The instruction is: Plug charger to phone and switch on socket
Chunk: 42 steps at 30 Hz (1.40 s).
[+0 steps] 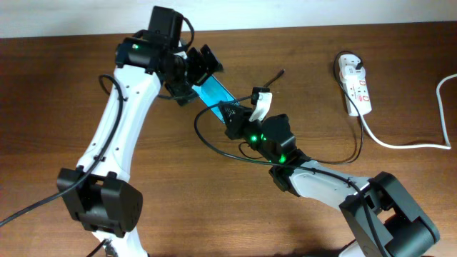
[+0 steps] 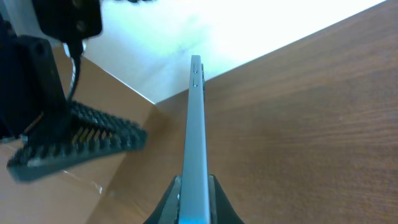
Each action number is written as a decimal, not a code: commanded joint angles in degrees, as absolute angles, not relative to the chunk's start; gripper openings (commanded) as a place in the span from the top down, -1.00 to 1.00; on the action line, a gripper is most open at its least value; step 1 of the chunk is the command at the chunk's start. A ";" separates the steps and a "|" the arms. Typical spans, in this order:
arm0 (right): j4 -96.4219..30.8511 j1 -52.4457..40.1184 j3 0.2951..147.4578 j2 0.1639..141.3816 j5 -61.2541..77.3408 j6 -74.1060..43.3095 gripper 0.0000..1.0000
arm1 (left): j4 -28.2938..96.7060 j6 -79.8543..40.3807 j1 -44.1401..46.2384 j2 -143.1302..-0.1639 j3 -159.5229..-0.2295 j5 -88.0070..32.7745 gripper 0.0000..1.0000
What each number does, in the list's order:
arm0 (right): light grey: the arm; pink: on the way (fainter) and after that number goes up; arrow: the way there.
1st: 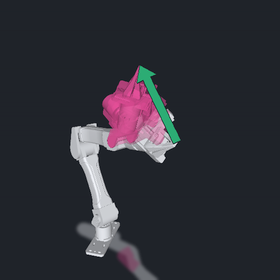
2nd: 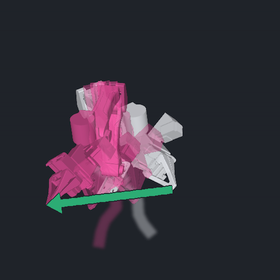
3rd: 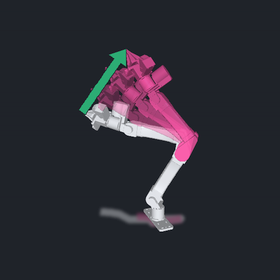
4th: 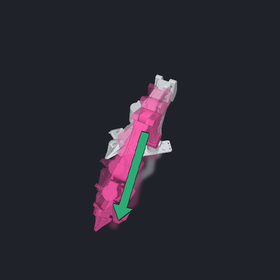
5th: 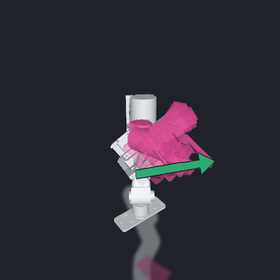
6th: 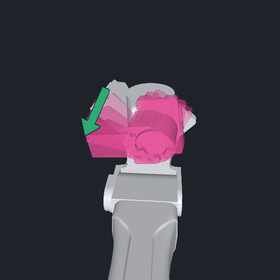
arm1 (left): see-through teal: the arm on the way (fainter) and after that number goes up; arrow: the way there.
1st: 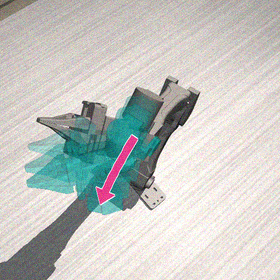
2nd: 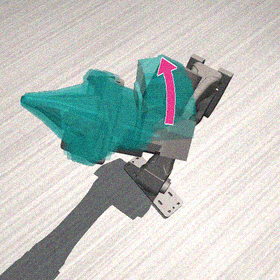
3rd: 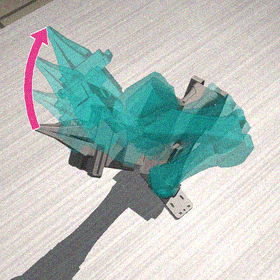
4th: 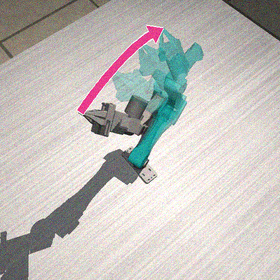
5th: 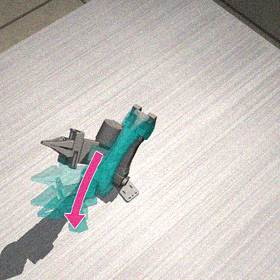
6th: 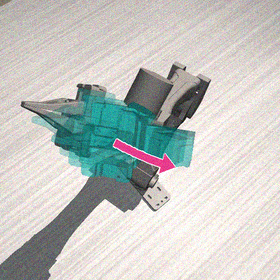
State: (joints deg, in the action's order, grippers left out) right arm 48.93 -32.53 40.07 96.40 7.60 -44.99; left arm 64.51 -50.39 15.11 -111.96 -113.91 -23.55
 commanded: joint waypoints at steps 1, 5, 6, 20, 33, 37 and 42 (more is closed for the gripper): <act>48.82 -31.57 41.32 95.81 10.66 -43.75 0.92 | 64.12 -42.94 12.16 -110.76 -114.72 -22.70 -0.99; 46.37 -28.71 41.32 93.71 17.32 -43.75 0.91 | 65.21 -38.87 8.19 -110.76 -114.72 -22.70 -0.98; 44.05 -27.11 41.32 92.88 21.23 -43.75 0.91 | 66.37 -37.47 6.83 -110.76 -114.72 -22.70 -0.99; 34.00 -15.55 41.32 90.98 53.36 -42.00 0.91 | 66.78 -3.95 5.32 -100.97 -114.69 -22.74 -0.98; 21.17 -12.01 41.34 78.76 51.51 -36.91 0.92 | 69.10 -19.99 -3.92 -95.13 -112.95 -34.70 -0.98; 21.17 -12.01 41.36 78.35 50.11 -39.48 0.92 | 66.13 -28.67 -3.92 -95.13 -107.83 -34.72 -0.98; 21.17 -12.01 41.36 78.35 48.80 -40.99 0.92 | 55.86 -35.46 -3.92 -95.11 -95.92 -39.92 -0.99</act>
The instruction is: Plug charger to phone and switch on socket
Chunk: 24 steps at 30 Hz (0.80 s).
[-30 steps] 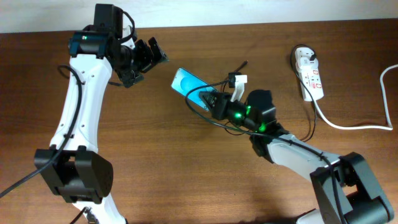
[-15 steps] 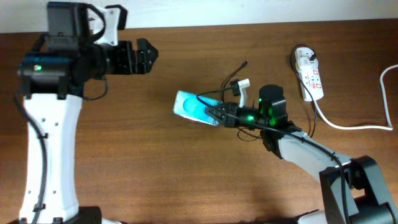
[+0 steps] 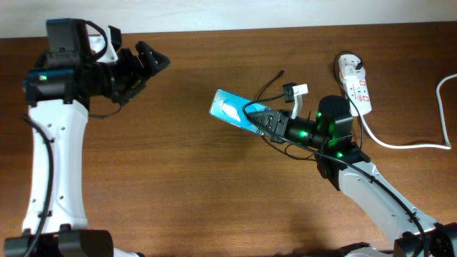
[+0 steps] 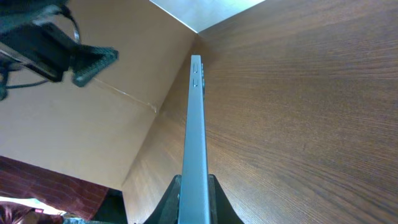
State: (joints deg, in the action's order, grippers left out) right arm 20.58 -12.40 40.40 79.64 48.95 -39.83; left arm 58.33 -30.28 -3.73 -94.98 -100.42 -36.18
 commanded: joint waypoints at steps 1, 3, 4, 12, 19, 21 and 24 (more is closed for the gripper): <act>21.17 -12.01 41.36 78.35 48.77 -40.99 0.91 | 54.48 -36.62 -3.92 -95.11 -94.02 -40.29 -0.98; 21.17 -12.01 41.36 78.35 47.90 -42.28 0.91 | 49.60 -38.17 -3.92 -95.11 -89.86 -44.45 -0.98; 21.19 -12.01 41.36 78.35 46.98 -43.66 0.91 | 47.62 -39.66 -3.90 -95.11 -88.40 -45.43 -0.98; 21.21 -12.03 41.36 78.35 39.72 -55.24 0.92 | 36.40 -49.32 -1.65 -95.11 -84.23 -46.17 -0.98; 21.39 -12.03 41.36 78.35 38.50 -56.49 0.92 | 44.91 -50.87 0.97 -95.13 -84.14 -39.33 -0.98; 21.39 -12.03 41.36 78.37 38.22 -58.65 0.91 | 46.35 -50.78 1.15 -95.13 -84.14 -39.42 -0.98; 21.41 -12.03 41.36 78.37 36.32 -64.77 0.92 | 46.35 -52.97 1.65 -95.13 -84.14 -39.29 -0.98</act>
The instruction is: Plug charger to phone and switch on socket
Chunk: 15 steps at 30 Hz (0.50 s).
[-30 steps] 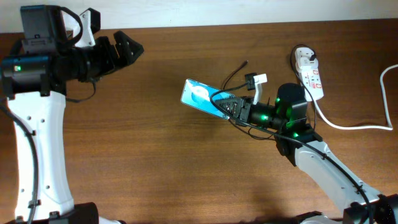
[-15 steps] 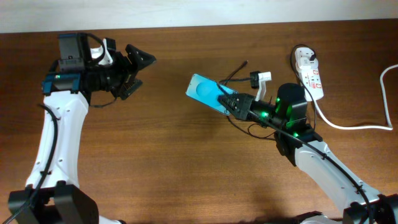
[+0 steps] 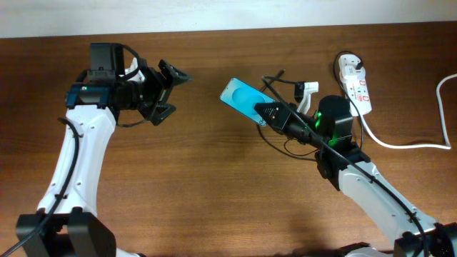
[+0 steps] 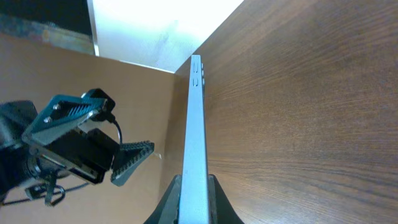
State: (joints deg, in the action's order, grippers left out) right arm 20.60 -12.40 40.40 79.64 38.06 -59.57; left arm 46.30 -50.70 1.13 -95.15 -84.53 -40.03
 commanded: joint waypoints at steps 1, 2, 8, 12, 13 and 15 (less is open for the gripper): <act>21.41 -12.03 41.36 78.37 35.75 -66.78 0.92 | 46.15 -53.87 2.09 -95.13 -84.14 -39.09 -0.98; 21.45 -12.05 41.36 78.37 34.96 -69.47 0.91 | 45.71 -55.33 3.03 -95.13 -84.14 -38.28 -0.98; 22.13 -18.22 41.36 78.35 25.15 -82.41 0.91 | 42.65 -59.79 7.14 -95.13 -84.14 -34.46 -0.98; 27.31 -23.33 41.36 78.37 17.19 -87.39 0.92 | 42.46 -60.64 7.14 -95.13 -84.14 -33.34 -0.94; 27.94 -24.14 41.39 78.37 15.64 -89.06 0.92 | 42.46 -60.82 7.16 -95.13 -84.14 -33.19 -0.94; 28.03 -25.21 41.39 78.37 13.72 -92.47 0.91 | 42.44 -60.84 7.16 -95.13 -84.14 -33.19 -0.93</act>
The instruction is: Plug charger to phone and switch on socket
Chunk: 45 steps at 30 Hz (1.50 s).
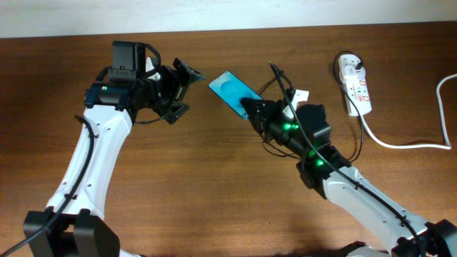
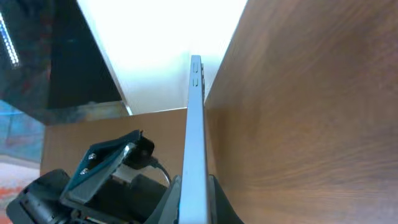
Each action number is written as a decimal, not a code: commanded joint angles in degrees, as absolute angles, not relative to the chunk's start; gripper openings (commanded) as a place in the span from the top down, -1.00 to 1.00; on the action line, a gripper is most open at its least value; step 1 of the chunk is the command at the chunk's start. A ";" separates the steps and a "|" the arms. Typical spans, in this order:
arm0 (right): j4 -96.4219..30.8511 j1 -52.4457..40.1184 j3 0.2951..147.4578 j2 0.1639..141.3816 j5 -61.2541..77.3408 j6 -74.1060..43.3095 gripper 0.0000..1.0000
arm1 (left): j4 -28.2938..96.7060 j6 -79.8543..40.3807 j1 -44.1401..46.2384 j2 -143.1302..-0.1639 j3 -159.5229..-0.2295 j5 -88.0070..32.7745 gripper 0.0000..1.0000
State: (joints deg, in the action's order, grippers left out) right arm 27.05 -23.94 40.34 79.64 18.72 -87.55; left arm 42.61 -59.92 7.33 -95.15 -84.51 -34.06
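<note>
The light-blue phone (image 1: 230, 91) is held off the table at one end by my right gripper (image 1: 251, 108), which is shut on it. From the right wrist the phone (image 2: 196, 124) shows edge-on between the fingers, with the gripper (image 2: 194, 186) clamped on its near end. My left gripper (image 1: 180, 89) hovers just left of the phone with its fingers spread and nothing between them; it also appears in the right wrist view (image 2: 106, 168). The black charger cable (image 1: 280, 80) loops over the right arm. Its free end lies near the phone's back side.
A white socket strip (image 1: 356, 87) with a plug in it lies at the back right. Its white lead (image 1: 407, 145) runs off the right edge. Black cable slack (image 1: 355, 153) hangs behind the right arm. The table's far edge meets a pale wall.
My left gripper has moved right, closer to the phone. My right gripper has carried the phone a little left and toward the back, still shut on it.
At first my left gripper was right at the phone, which my right gripper held near the table's middle. Then the left arm stood far to the left with the phone held further right. After that the left gripper was back nearer, and now it is beside the phone.
</note>
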 commanded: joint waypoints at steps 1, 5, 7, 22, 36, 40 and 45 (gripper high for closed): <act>28.58 -25.82 41.39 78.37 12.93 -92.97 0.91 | 42.37 -60.86 7.14 -95.13 -84.14 -33.19 -0.94; 30.09 -28.40 41.47 78.37 9.63 -94.30 0.91 | 40.93 -62.13 7.53 -95.13 -84.14 -33.26 -0.92; 31.07 -29.34 41.52 78.48 8.80 -96.20 0.91 | 38.98 -62.11 8.62 -95.13 -84.14 -33.39 -0.86; 35.90 -32.88 41.60 79.88 5.50 -99.55 0.91 | 33.85 -63.44 12.03 -95.13 -84.14 -34.09 -0.25; 35.38 -33.41 44.49 80.36 4.27 -105.97 0.91 | 28.91 -71.37 15.14 -95.13 -84.14 -34.26 0.04; 35.35 -33.41 44.49 81.12 4.64 -105.97 0.92 | 28.95 -71.35 15.14 -95.13 -84.14 -34.26 0.41; 34.46 -33.41 44.49 81.12 4.62 -105.97 0.91 | 28.95 -71.35 15.00 -95.13 -84.14 -34.26 0.85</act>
State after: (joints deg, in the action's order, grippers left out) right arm 34.57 -32.73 43.29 80.97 4.27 -110.08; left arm 28.36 -70.00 14.98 -95.15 -84.25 -34.11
